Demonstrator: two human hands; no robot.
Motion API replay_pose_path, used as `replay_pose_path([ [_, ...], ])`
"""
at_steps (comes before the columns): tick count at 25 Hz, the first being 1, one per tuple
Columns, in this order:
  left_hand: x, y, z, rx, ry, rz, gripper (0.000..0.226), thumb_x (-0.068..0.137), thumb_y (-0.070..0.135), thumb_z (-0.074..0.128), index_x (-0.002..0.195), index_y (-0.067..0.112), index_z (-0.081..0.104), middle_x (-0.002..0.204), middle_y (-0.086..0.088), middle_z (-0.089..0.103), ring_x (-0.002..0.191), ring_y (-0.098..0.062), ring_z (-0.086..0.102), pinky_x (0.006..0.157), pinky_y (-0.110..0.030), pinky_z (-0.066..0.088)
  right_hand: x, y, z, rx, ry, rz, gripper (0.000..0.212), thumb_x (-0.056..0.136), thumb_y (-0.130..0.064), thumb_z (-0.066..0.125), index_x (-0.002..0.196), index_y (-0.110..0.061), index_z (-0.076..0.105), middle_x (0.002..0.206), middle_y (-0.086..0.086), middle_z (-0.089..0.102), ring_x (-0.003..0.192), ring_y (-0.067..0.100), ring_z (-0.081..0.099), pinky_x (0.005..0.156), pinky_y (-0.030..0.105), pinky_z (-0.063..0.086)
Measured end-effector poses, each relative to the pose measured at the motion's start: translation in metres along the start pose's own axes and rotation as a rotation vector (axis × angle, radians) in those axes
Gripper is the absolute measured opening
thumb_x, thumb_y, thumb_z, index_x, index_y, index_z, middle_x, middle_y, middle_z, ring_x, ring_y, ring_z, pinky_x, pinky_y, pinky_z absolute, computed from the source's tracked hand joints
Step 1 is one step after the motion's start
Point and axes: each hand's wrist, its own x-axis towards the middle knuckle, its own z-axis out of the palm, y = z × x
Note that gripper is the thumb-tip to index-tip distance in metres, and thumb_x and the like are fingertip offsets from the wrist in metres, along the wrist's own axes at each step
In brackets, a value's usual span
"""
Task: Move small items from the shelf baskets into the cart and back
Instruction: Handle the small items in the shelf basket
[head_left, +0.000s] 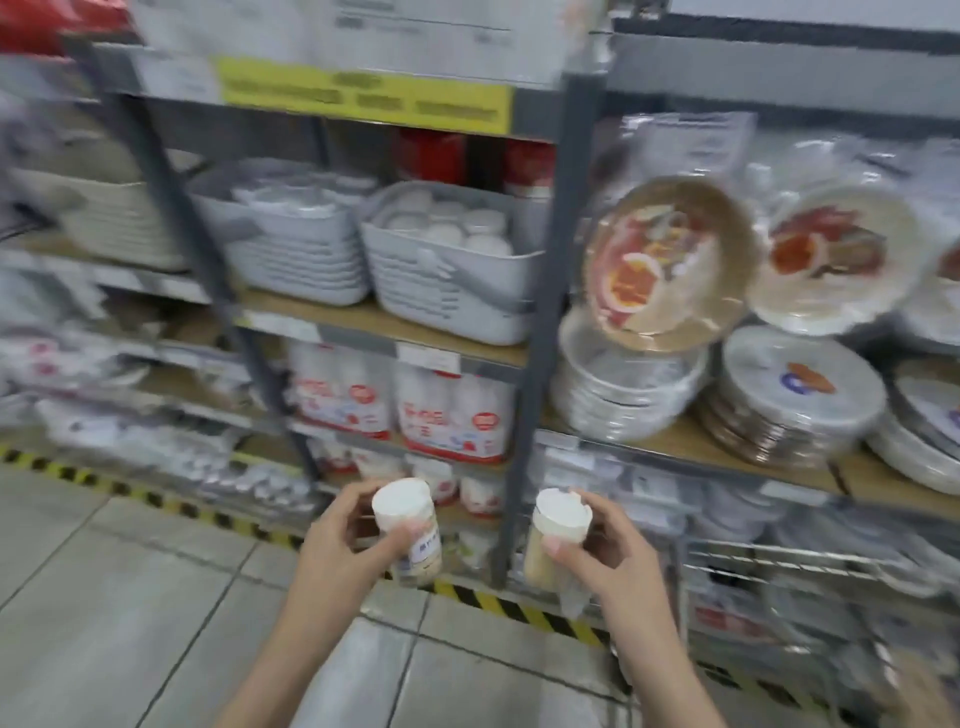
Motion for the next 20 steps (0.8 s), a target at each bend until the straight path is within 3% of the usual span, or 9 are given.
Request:
replay_pose_path([
  [4,-0.025,-0.008,-0.102,-0.015,0.234,-0.07,0.056,0.045,0.053,0.073,0.095,0.028,0.067,0.094,0.006,0.072,0.084,-0.011,0.067,0.068,-0.022,0.051,0.012,0.004,0.108,-0.054,-0.202,-0.005,0.042,0.073,0.002,0.076,0.104,-0.025,0.065,0.101,-0.007,0.07,0.095,0.01,0.064,0.083,0.027,0.053],
  [7,-0.037,-0.016,-0.188,0.004,0.394,-0.102,0.061,0.046,0.056,0.071,0.099,0.026,0.066,0.093,0.01,0.071,0.083,-0.009,0.067,0.069,-0.026,0.05,0.015,0.003,0.199,-0.068,-0.33,-0.002,0.043,0.072,0.001,0.077,0.099,-0.03,0.066,0.094,-0.014,0.071,0.09,0.007,0.064,0.078,0.023,0.051],
  [10,-0.036,-0.023,-0.264,0.002,0.509,-0.134,0.045,0.051,0.047,0.075,0.093,0.03,0.069,0.09,0.007,0.071,0.079,-0.009,0.067,0.068,-0.027,0.052,0.019,0.001,0.28,-0.076,-0.432,0.024,0.044,0.071,-0.002,0.079,0.101,-0.031,0.065,0.094,-0.015,0.071,0.086,0.001,0.065,0.077,0.022,0.052],
  [13,-0.018,-0.03,-0.328,-0.014,0.566,-0.123,0.049,0.048,0.051,0.074,0.091,0.028,0.068,0.09,0.007,0.071,0.076,-0.009,0.066,0.066,-0.024,0.052,0.032,0.0,0.35,-0.111,-0.484,0.014,0.045,0.069,-0.001,0.08,0.099,-0.031,0.066,0.095,-0.014,0.07,0.088,0.0,0.065,0.079,0.022,0.053],
  [17,0.03,-0.031,-0.382,-0.045,0.56,-0.106,0.037,0.064,0.034,0.08,0.097,0.024,0.066,0.093,0.004,0.071,0.081,-0.011,0.066,0.065,-0.023,0.05,0.057,-0.011,0.416,-0.129,-0.495,0.037,0.044,0.071,-0.004,0.079,0.106,-0.026,0.066,0.105,-0.006,0.067,0.092,0.004,0.064,0.076,0.02,0.053],
  [20,0.077,-0.028,-0.411,-0.039,0.495,-0.073,0.043,0.06,0.042,0.075,0.099,0.026,0.067,0.094,0.007,0.07,0.083,-0.009,0.066,0.064,-0.022,0.052,0.085,-0.023,0.46,-0.14,-0.508,0.022,0.043,0.072,-0.003,0.079,0.105,-0.028,0.066,0.106,-0.008,0.067,0.098,0.008,0.063,0.081,0.022,0.052],
])
